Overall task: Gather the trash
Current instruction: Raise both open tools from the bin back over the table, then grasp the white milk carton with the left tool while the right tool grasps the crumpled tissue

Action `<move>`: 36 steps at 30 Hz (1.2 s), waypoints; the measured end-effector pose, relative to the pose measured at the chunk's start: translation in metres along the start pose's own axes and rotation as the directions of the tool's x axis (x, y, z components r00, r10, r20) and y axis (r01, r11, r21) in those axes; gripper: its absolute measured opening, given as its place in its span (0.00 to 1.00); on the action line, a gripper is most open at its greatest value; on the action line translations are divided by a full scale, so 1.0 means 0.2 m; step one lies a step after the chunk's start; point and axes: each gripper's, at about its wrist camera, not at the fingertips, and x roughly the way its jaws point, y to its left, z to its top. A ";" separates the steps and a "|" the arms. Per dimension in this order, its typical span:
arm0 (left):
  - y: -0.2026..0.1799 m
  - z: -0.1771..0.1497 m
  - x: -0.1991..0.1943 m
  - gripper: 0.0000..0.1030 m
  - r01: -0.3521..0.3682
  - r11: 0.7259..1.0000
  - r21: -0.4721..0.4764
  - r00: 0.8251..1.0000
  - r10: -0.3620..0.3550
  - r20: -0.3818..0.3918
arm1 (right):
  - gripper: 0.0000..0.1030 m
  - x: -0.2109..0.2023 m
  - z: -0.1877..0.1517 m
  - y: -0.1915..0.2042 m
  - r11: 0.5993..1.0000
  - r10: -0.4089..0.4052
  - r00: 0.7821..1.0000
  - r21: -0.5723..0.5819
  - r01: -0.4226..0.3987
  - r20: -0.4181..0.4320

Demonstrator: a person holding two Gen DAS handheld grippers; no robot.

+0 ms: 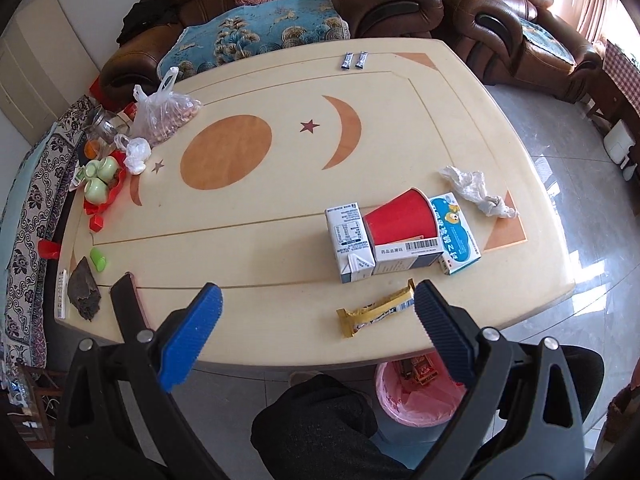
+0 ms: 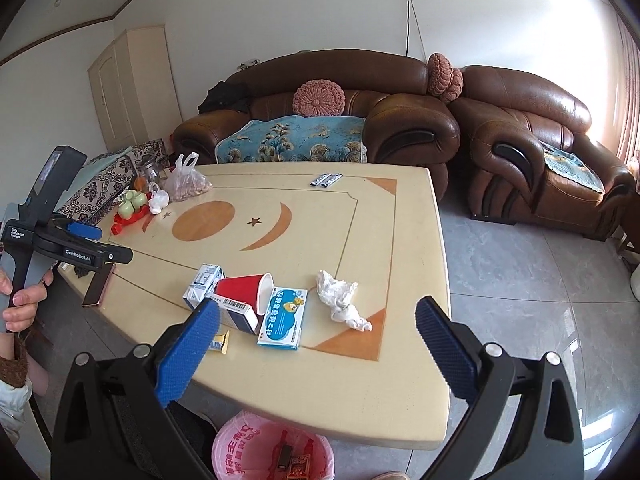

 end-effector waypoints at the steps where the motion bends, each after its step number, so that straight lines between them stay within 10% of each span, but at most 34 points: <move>1: -0.01 0.02 0.02 0.91 -0.005 1.000 0.004 1.000 0.005 -0.009 | 0.93 0.02 0.01 0.00 1.000 0.000 1.000 -0.004 0.000 0.000; 36: -0.09 0.25 0.76 0.91 0.004 1.000 0.021 0.971 0.001 -0.238 | 0.93 0.83 -0.03 -0.10 0.999 0.016 0.976 -0.033 -0.024 -0.216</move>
